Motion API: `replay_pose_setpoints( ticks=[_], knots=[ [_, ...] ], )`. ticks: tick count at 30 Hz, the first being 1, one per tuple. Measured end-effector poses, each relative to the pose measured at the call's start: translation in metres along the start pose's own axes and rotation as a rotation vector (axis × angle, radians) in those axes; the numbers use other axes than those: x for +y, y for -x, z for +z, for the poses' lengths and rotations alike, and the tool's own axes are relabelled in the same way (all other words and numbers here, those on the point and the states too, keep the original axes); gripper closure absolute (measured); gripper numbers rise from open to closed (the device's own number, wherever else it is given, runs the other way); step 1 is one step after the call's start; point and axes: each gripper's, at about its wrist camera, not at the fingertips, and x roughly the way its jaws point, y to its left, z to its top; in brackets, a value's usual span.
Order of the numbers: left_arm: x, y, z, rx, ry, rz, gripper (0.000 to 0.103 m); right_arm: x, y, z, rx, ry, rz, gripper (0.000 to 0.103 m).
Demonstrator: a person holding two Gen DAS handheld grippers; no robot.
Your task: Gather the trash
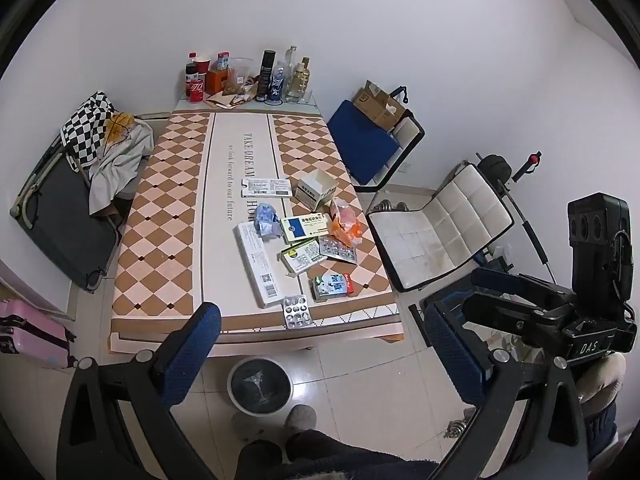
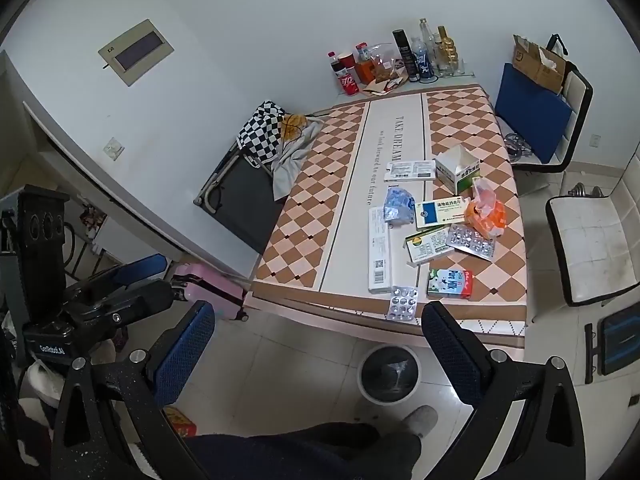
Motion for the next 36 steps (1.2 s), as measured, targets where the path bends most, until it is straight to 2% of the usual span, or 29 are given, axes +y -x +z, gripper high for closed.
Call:
replay_pose_setpoints(
  ticks=[36],
  knots=[
    [0.0010, -0.0030, -0.0019, 0.017, -0.023, -0.015, 0.000, -0.0063, 0.0064, -0.0023, -0.006, 0.003, -0.013, 0.000]
  ],
)
